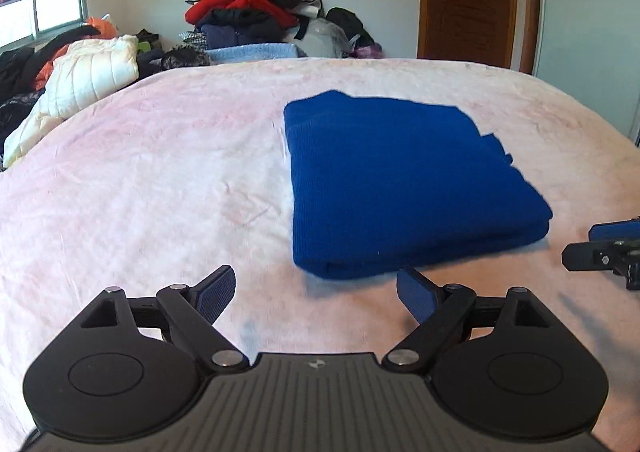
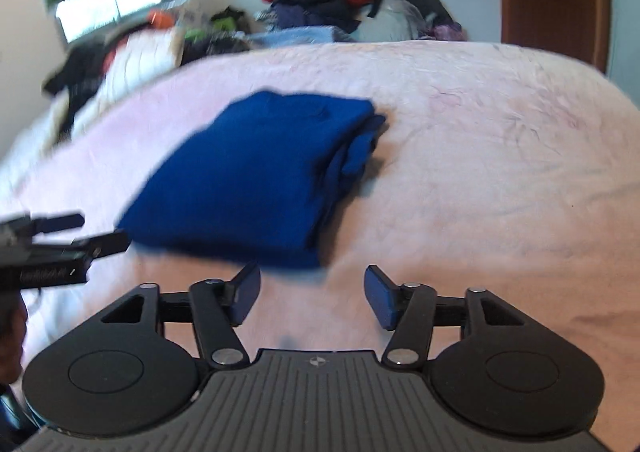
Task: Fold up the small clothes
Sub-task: 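Open both grippers and lift them away from the folded sweater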
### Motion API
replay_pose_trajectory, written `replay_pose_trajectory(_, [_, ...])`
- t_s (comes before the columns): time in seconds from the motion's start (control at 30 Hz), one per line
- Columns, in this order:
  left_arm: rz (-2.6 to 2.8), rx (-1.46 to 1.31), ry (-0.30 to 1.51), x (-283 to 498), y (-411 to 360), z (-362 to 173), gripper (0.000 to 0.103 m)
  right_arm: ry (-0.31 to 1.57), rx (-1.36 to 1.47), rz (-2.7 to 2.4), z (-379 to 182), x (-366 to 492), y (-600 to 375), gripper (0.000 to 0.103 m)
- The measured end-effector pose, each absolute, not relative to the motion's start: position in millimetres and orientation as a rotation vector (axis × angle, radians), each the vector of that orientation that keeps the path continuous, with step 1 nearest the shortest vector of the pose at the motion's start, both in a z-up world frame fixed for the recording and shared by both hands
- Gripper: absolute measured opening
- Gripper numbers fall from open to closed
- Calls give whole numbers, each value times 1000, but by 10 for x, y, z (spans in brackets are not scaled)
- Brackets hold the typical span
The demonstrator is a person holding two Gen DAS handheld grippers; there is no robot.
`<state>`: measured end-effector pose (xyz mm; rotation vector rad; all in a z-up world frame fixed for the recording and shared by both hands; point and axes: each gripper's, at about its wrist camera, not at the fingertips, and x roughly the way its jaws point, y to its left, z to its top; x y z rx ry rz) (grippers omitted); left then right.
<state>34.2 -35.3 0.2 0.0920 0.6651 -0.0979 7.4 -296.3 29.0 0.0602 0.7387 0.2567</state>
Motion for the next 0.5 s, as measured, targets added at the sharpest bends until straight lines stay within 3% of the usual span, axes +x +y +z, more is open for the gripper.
replay_pose_trajectory(0.13, [-32, 75, 696, 353, -292, -190, 90, 743, 3, 132, 73, 0, -2831, 75])
replay_pose_trajectory(0.27, [-13, 28, 708, 355, -204, -217, 102, 717, 38, -6, -76, -51, -2836, 101])
replay_pose_trajectory(0.5, [-6, 25, 710, 337, -226, -231, 103, 692, 44, -124, -145, 2, -2655, 103])
